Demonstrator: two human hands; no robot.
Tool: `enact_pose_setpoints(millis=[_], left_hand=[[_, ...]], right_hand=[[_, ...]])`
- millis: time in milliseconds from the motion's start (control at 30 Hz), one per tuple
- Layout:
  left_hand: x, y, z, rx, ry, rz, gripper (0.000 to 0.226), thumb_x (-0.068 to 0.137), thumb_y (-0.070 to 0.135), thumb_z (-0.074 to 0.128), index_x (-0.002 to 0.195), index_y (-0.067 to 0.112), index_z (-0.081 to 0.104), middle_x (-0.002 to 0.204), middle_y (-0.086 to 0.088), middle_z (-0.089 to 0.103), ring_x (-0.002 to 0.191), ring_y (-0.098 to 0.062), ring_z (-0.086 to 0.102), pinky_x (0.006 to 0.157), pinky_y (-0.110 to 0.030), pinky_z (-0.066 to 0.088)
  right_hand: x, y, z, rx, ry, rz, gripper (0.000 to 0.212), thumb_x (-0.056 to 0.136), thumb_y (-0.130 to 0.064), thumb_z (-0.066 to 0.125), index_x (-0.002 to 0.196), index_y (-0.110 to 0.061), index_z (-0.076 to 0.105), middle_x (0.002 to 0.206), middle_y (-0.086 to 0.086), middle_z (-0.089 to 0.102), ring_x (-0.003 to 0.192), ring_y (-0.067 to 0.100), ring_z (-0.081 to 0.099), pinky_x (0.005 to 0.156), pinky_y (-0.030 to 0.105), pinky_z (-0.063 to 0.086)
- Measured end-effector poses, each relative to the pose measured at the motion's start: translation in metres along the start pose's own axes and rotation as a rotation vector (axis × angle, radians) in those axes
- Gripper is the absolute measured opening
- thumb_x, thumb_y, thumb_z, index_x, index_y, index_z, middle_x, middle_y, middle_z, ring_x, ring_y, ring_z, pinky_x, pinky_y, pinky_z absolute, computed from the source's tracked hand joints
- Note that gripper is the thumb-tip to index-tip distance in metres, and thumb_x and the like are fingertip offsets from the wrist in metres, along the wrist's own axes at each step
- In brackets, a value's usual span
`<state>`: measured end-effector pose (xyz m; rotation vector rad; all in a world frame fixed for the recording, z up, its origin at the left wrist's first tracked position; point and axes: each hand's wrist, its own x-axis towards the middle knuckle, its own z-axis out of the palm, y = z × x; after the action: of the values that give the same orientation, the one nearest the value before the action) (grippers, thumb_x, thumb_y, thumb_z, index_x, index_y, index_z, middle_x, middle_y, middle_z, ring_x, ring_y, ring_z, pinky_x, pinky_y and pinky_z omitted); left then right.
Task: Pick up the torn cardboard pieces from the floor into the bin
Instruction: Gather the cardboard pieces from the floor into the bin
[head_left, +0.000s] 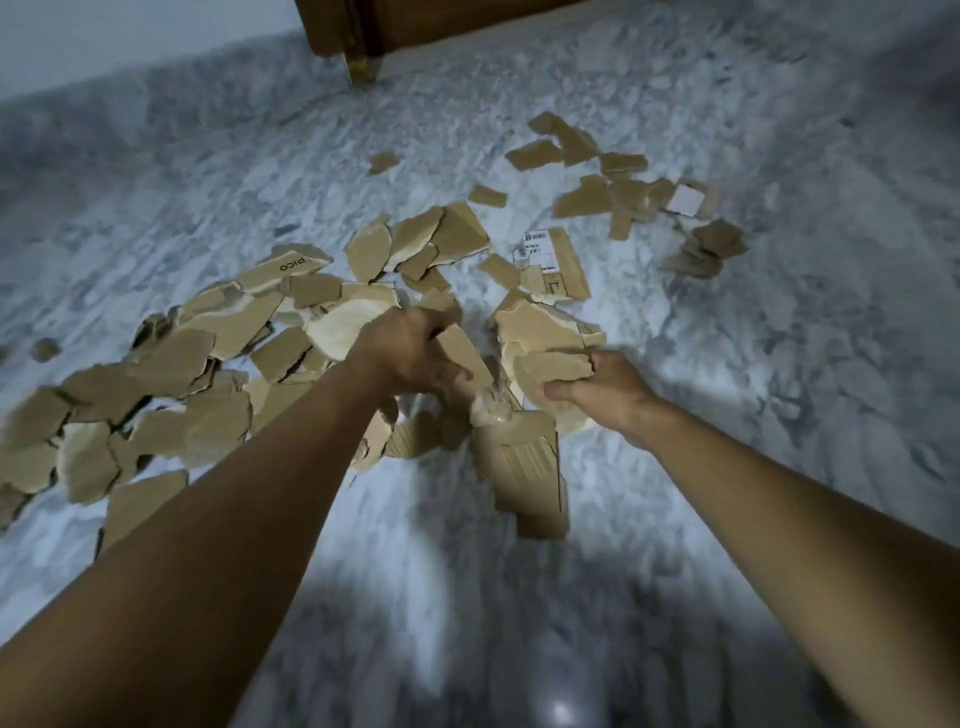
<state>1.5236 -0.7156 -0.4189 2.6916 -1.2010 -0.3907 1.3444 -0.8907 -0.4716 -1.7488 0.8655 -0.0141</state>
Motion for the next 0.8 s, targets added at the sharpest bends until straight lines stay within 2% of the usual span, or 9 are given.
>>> enact_pose_setpoints(millis=[133, 267, 300, 367, 433, 533, 600, 667, 800], left_hand=[[-0.023, 0.002, -0.009, -0.194, 0.068, -0.071, 0.041, 0.071, 0.044, 0.08, 0.107, 0.031, 0.066, 0.105, -0.004, 0.071, 0.101, -0.03, 0.064, 0.084, -0.036, 0.053], [-0.052, -0.014, -0.001, -0.406, 0.063, -0.232, 0.025, 0.058, 0.036, 0.076, 0.079, 0.027, 0.065, 0.082, 0.005, 0.07, 0.084, -0.023, 0.067, 0.079, -0.031, 0.053], [-0.059, -0.017, 0.001, -0.456, 0.048, -0.266, 0.022, 0.059, 0.031, 0.074, 0.076, 0.023, 0.063, 0.078, 0.003, 0.067, 0.08, -0.023, 0.067, 0.076, -0.028, 0.052], [-0.075, -0.021, 0.002, -0.455, -0.022, -0.275, 0.013, 0.079, 0.013, 0.065, 0.071, 0.015, 0.056, 0.07, 0.0, 0.057, 0.061, -0.013, 0.06, 0.06, -0.017, 0.049], [-0.087, -0.027, 0.003, -0.451, -0.084, -0.233, 0.024, 0.09, 0.006, 0.058, 0.067, 0.011, 0.056, 0.062, 0.003, 0.056, 0.049, -0.005, 0.055, 0.048, -0.014, 0.047], [-0.102, -0.038, 0.0, -0.641, -0.215, -0.333, 0.016, 0.075, 0.008, 0.083, 0.081, 0.015, 0.071, 0.07, 0.009, 0.07, 0.064, -0.005, 0.065, 0.052, -0.013, 0.048], [-0.11, -0.043, -0.003, -0.493, -0.346, -0.361, 0.026, 0.065, 0.023, 0.09, 0.085, 0.015, 0.075, 0.076, 0.006, 0.073, 0.072, -0.012, 0.068, 0.054, -0.018, 0.048], [-0.113, -0.041, 0.005, -0.406, -0.354, -0.364, 0.035, 0.06, 0.037, 0.091, 0.085, 0.017, 0.076, 0.079, 0.005, 0.073, 0.078, -0.016, 0.068, 0.058, -0.019, 0.048], [-0.114, -0.025, 0.032, -0.134, -0.308, -0.217, 0.088, 0.054, 0.059, 0.084, 0.122, 0.011, 0.058, 0.118, -0.004, 0.064, 0.112, -0.024, 0.06, 0.094, -0.031, 0.048]], right_hand=[[-0.015, -0.007, -0.014, -0.057, 0.059, -0.008, 0.047, 0.07, -0.017, 0.088, 0.114, -0.018, 0.07, 0.104, -0.002, 0.073, 0.094, 0.015, 0.069, 0.068, 0.022, 0.049], [-0.029, -0.022, -0.007, -0.299, -0.108, -0.029, 0.055, 0.069, -0.028, 0.09, 0.118, -0.024, 0.064, 0.104, -0.002, 0.067, 0.089, 0.013, 0.064, 0.054, 0.018, 0.047], [-0.032, -0.026, 0.0, -0.386, -0.158, -0.025, 0.055, 0.07, -0.029, 0.089, 0.118, -0.021, 0.063, 0.105, -0.002, 0.065, 0.088, 0.013, 0.062, 0.054, 0.019, 0.047], [-0.031, -0.031, 0.014, -0.571, -0.224, -0.002, 0.059, 0.072, -0.036, 0.087, 0.117, -0.013, 0.057, 0.107, -0.004, 0.058, 0.096, 0.016, 0.06, 0.068, 0.023, 0.05], [-0.027, -0.032, 0.029, -0.673, -0.24, 0.004, 0.06, 0.068, -0.044, 0.087, 0.108, -0.008, 0.061, 0.107, -0.002, 0.062, 0.1, 0.02, 0.063, 0.078, 0.029, 0.054], [-0.024, -0.036, 0.041, -0.719, -0.188, 0.02, 0.063, 0.057, -0.051, 0.089, 0.1, -0.013, 0.065, 0.107, 0.004, 0.066, 0.1, 0.026, 0.064, 0.082, 0.043, 0.059], [-0.027, -0.037, 0.045, -0.803, -0.155, 0.032, 0.074, 0.054, -0.053, 0.089, 0.111, -0.015, 0.062, 0.122, 0.003, 0.056, 0.116, 0.031, 0.055, 0.089, 0.05, 0.055], [-0.03, -0.034, 0.049, -0.851, -0.165, 0.061, 0.081, 0.056, -0.053, 0.089, 0.12, -0.015, 0.059, 0.131, 0.004, 0.046, 0.123, 0.034, 0.046, 0.093, 0.053, 0.052], [-0.04, -0.018, 0.061, -0.912, -0.149, 0.046, 0.078, 0.066, -0.045, 0.086, 0.134, -0.022, 0.054, 0.138, 0.007, 0.038, 0.13, 0.035, 0.041, 0.106, 0.049, 0.038]])
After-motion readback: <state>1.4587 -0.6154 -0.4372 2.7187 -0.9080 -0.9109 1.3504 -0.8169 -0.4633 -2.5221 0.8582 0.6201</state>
